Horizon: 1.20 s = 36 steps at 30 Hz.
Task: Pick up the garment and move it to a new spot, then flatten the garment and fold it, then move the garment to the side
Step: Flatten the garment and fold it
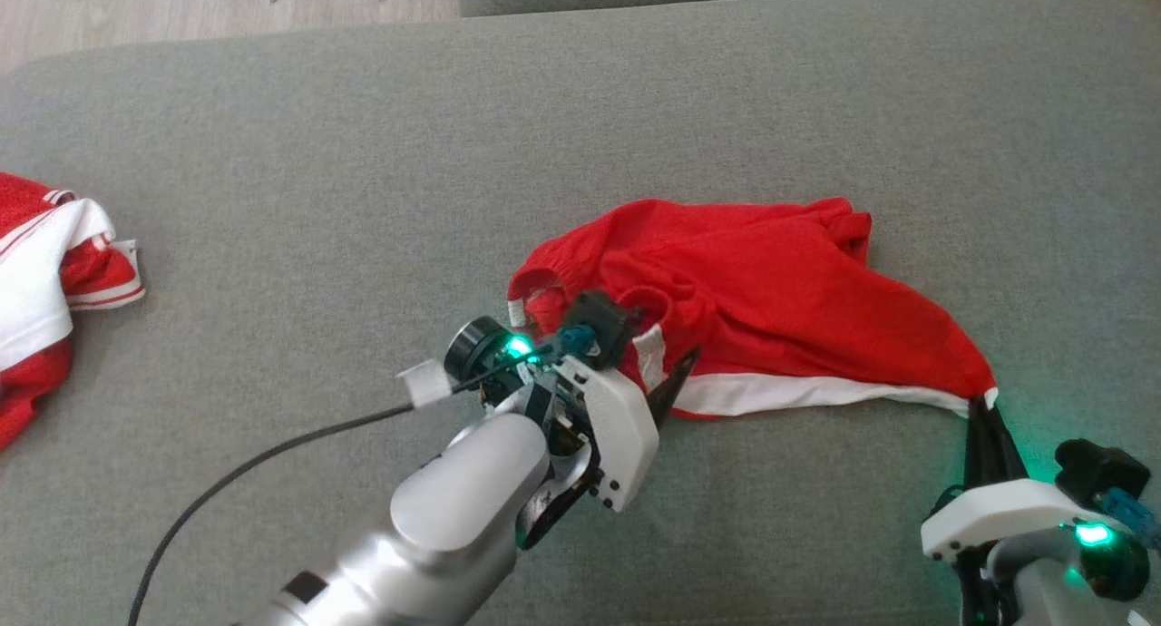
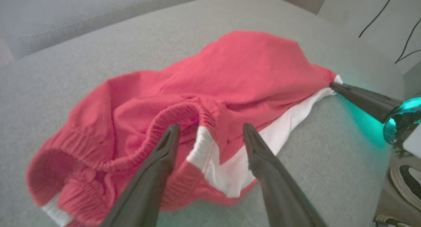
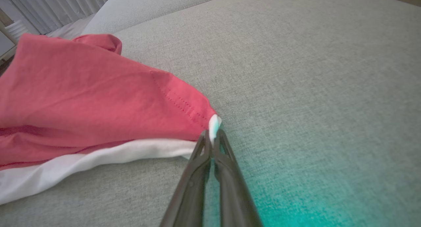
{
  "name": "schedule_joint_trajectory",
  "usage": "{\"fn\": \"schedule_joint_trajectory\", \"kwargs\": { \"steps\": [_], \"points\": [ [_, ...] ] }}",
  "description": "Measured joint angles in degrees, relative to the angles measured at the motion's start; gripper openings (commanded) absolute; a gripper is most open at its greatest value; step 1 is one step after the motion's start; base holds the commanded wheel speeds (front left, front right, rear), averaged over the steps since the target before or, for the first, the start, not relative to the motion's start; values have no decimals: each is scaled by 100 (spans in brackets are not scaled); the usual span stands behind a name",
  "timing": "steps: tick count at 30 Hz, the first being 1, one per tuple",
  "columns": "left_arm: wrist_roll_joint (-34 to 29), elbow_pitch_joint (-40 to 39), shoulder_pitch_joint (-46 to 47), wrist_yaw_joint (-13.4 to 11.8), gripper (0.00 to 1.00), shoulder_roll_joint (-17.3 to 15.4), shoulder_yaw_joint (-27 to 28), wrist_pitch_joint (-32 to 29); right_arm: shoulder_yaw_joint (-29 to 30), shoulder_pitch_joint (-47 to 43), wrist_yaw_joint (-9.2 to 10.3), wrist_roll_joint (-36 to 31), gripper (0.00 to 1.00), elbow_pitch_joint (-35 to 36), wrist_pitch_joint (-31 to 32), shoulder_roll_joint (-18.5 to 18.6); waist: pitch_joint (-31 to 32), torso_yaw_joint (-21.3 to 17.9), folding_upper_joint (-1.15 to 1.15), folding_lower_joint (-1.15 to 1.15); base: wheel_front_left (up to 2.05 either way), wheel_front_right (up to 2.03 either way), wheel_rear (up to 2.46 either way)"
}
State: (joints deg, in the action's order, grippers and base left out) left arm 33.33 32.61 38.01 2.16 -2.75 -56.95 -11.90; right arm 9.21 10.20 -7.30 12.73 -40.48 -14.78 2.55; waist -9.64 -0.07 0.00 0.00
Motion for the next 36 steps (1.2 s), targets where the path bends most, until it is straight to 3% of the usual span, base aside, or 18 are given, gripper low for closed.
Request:
{"fn": "schedule_joint_trajectory", "kwargs": {
  "steps": [13,14,15,17,18,25,29,36],
  "points": [
    [-5,-169,68,-124,97,-73,-252,-576,-25,0,0,40,0,2,0,0,2,53,0,0,0,0,0],
    [-13,-204,68,-138,91,-96,-254,-588,-29,0,0,41,0,3,0,0,0,57,0,0,0,0,0],
    [-12,-233,68,-166,74,-119,-261,-639,-33,0,0,52,0,3,0,0,-1,62,0,0,0,0,0],
    [-13,-271,68,-164,19,-191,-326,-753,-42,0,0,90,0,5,0,0,-2,70,0,0,0,0,0],
    [-12,-281,66,-162,0,-225,-370,-818,-43,0,0,90,0,5,0,0,-2,74,0,0,0,0,0],
    [78,-453,21,-164,0,-321,-319,-626,-64,12,0,342,0,258,1,0,45,94,0,1,0,0,0],
    [305,-678,5,-166,0,-328,69,-146,-231,68,0,768,0,681,1,1,141,97,0,0,0,0,0],
    [1077,-1333,94,-123,0,-552,1210,468,-616,823,0,2034,0,1779,2,27,505,71,0,0,0,0,0]
  ]
}}
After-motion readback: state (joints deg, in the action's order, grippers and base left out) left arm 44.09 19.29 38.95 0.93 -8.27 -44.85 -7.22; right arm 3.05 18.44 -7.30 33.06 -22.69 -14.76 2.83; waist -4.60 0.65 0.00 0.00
